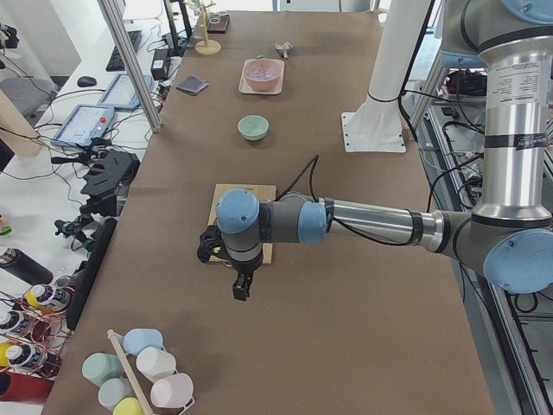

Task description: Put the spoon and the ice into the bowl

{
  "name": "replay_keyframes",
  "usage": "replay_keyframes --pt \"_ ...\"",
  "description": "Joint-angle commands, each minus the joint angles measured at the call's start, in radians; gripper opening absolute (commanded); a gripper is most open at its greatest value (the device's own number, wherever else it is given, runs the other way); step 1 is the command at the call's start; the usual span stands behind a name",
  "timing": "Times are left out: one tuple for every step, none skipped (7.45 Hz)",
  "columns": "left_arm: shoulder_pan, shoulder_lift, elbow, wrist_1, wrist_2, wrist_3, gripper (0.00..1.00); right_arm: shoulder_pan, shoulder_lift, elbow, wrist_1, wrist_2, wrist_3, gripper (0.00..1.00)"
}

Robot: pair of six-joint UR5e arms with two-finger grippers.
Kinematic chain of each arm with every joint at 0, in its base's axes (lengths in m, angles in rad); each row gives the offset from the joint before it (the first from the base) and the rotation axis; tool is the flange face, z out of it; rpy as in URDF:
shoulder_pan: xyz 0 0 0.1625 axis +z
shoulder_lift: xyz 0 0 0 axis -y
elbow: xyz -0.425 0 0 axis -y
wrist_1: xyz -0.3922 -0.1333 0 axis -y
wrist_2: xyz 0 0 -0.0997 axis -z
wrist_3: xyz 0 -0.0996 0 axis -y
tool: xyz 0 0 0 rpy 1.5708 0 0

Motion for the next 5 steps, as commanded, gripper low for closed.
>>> replay_keyframes --pt "0.0 0.001 -0.005 -0.001 -0.002 -0.002 0.99 0.0 0.002 0.001 0.001 0.009 0.0 1.0" --pt "0.002 -0.001 -0.008 -0.001 -0.002 -0.003 0.99 0.0 0.005 0.001 0.001 0.011 0.001 1.0" --pt "0.002 -0.001 -0.012 -0.004 -0.002 -0.002 0.99 -0.003 0.011 0.004 0.001 0.011 0.001 1.0" --pt "0.002 -0.002 -0.019 -0.004 -0.003 0.0 0.99 -0.006 0.027 0.033 0.001 0.014 0.001 1.0" --pt "0.003 -0.008 -0.019 -0.004 -0.002 0.0 0.99 -0.008 0.028 0.053 0.001 0.034 0.0 1.0"
